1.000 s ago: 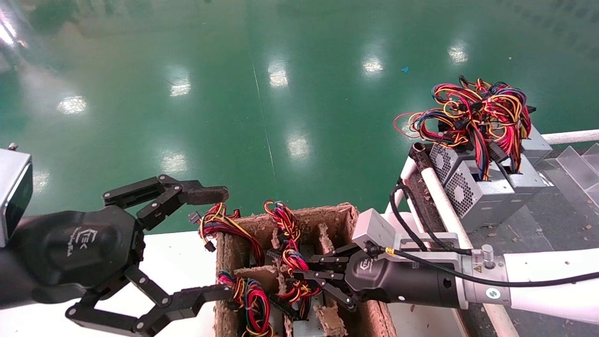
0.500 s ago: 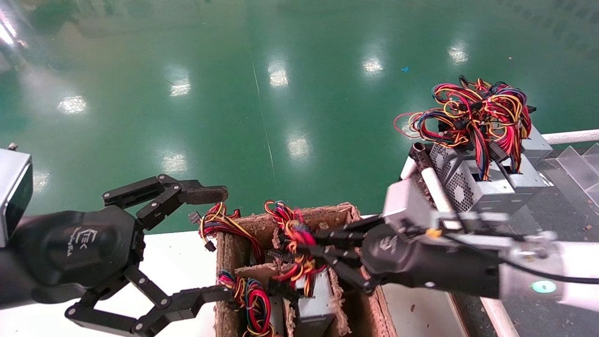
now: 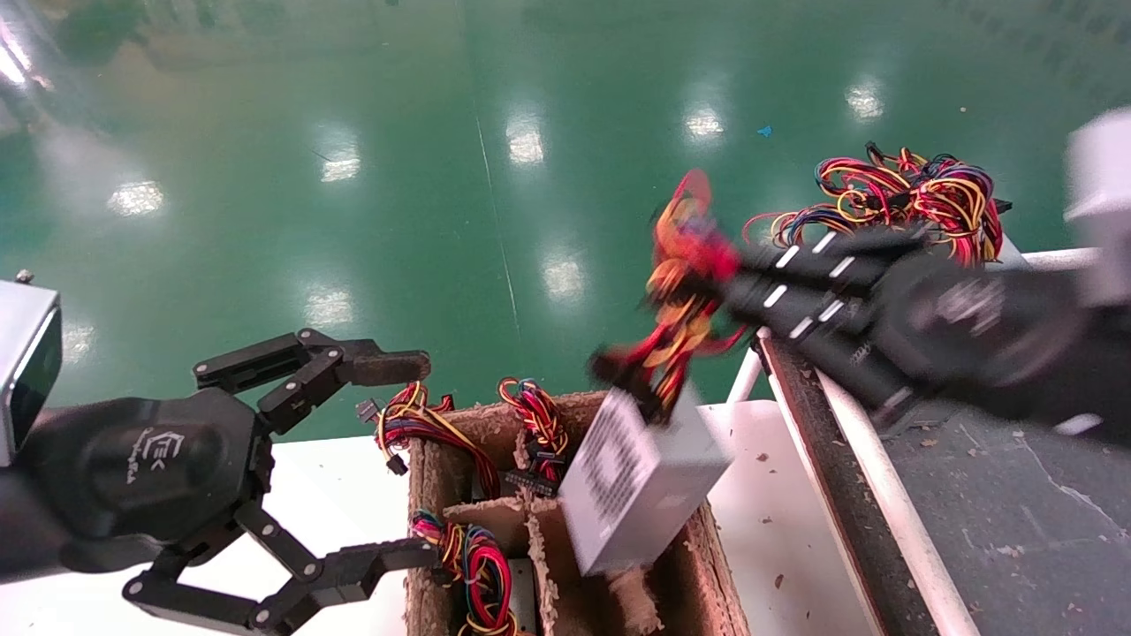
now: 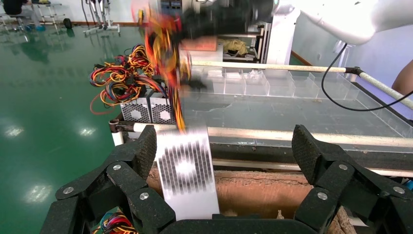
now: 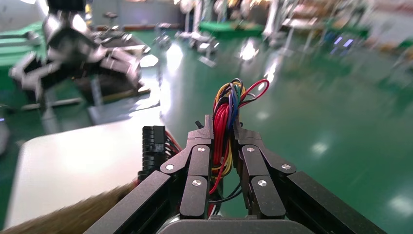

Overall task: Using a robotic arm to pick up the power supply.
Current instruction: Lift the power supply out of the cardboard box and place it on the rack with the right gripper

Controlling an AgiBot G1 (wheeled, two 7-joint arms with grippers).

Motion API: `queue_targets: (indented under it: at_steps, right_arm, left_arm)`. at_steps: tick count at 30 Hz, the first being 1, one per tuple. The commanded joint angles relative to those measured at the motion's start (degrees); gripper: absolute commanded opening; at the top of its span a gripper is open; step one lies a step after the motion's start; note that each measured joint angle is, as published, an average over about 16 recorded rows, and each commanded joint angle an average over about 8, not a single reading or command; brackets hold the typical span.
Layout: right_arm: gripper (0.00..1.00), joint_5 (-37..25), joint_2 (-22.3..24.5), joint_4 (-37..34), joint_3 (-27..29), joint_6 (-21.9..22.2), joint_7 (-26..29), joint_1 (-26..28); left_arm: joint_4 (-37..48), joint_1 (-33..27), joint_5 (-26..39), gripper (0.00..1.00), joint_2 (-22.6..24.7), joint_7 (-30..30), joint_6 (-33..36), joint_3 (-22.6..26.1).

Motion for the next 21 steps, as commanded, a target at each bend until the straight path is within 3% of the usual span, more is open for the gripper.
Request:
queue_targets:
  at_steps: [1,14,21]
  right_arm:
    - [0.00,2.0,1.5,0.0,1.9,-0.3,-0.7,0.4]
    - [0.00,2.6,7.8,-5.7,10.9,4.2,-9.4,8.1]
    - [0.00,-2.3,11.9,-10.4,11.3,6.9,-11.2,15.2]
  left_arm:
    - [0.0,0.0,0.0,1.00,0.0,0.0,0.0,0.0]
    - [0.0,0.0,0.0,1.00,0.0,0.0,0.0,0.0]
    - [0.0,0.0,0.0,1.00,0.0,0.0,0.0,0.0]
